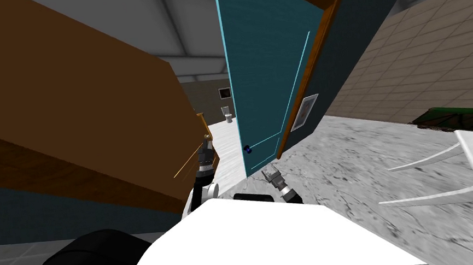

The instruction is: Push the door open

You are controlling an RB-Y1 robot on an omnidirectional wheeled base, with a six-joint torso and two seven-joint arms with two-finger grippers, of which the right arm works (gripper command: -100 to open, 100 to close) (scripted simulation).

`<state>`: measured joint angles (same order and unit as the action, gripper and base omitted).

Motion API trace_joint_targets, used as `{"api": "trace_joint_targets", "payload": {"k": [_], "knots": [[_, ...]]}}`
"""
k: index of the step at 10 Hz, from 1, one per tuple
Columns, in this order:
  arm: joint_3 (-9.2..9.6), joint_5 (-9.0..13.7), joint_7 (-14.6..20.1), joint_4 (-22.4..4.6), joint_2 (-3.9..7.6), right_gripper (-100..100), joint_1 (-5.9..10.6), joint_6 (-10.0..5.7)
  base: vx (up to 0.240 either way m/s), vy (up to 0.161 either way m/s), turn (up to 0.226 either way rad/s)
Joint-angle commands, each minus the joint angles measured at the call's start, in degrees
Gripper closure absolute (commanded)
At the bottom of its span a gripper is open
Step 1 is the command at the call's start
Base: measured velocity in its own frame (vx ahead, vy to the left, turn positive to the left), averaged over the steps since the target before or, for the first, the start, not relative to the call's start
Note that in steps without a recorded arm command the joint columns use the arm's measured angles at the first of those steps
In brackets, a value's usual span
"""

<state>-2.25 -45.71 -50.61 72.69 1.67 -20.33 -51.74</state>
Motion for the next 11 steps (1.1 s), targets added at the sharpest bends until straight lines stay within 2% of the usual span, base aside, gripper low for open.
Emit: {"api": "trace_joint_targets", "payload": {"k": [1, 6, 8, 9, 10, 11], "knots": [[-0.12, -0.7, -1.1, -1.7, -0.41, -100, 0.39, -0.84, 0.117, 0.024, -0.037], [-0.07, -4.0, -4.7, -7.0, -3.07, -100, 1.32, -3.32, 0.146, 0.011, -0.043], [-0.06, -4.8, -5.7, -8.4, -3.98, -100, 1.55, -3.96, 0.124, 0.005, -0.028], [-0.04, -4.6, -5.3, -7.8, -3.66, -100, 1.33, -3.72, 0.051, 0.009, -0.004], [-0.05, -4.4, -5.5, -8.2, -1.99, -100, 1.75, -3.56, 0.079, 0.057, 0.024], [-0.05, -4.3, -5.5, -8.4, -1.14, -100, 2.04, -3.34, 0.145, 0.095, 0.019]]}}
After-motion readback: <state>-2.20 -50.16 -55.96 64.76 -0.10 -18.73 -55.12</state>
